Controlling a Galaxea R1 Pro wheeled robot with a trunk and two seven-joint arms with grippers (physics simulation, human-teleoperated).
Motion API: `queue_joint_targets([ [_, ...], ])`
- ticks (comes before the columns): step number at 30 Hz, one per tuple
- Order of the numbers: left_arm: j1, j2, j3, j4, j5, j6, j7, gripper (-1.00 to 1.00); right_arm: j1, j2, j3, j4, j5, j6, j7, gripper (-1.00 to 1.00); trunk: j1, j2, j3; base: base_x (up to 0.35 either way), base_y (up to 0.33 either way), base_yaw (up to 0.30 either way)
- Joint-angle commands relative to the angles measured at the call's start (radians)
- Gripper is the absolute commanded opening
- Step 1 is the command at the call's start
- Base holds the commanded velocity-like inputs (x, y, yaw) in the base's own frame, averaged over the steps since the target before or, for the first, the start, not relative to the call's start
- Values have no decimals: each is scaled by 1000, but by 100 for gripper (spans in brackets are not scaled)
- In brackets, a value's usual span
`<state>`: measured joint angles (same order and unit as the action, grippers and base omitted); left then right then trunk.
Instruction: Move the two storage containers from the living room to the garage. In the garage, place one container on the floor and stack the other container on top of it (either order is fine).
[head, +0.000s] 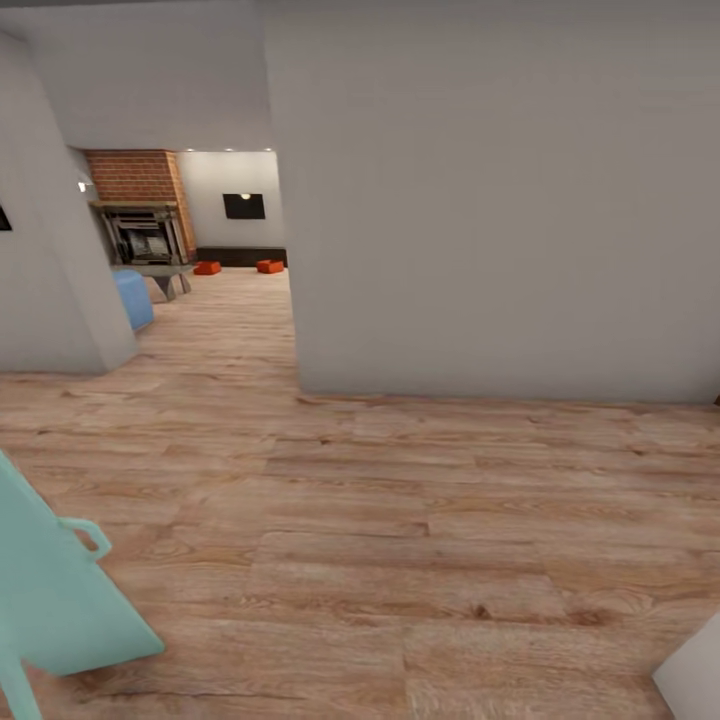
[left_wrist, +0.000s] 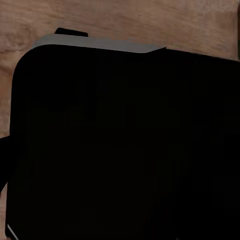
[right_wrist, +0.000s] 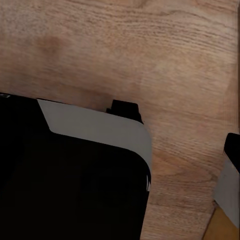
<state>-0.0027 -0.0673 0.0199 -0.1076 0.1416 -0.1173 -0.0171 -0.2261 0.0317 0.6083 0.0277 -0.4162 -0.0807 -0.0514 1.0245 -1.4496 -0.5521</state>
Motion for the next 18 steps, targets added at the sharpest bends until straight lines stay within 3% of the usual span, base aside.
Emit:
queue_joint_targets([
  [1,0,0,1,0,7,-2,-2,100,-1,1,9,3,-9,-5,-1,100,1,0,-1,321,0,0],
  [18,0,1,2,0,7,-2,-1,100,-1,0,8,3,-9,-5,-1,100,1,0,-1,321,0,0],
])
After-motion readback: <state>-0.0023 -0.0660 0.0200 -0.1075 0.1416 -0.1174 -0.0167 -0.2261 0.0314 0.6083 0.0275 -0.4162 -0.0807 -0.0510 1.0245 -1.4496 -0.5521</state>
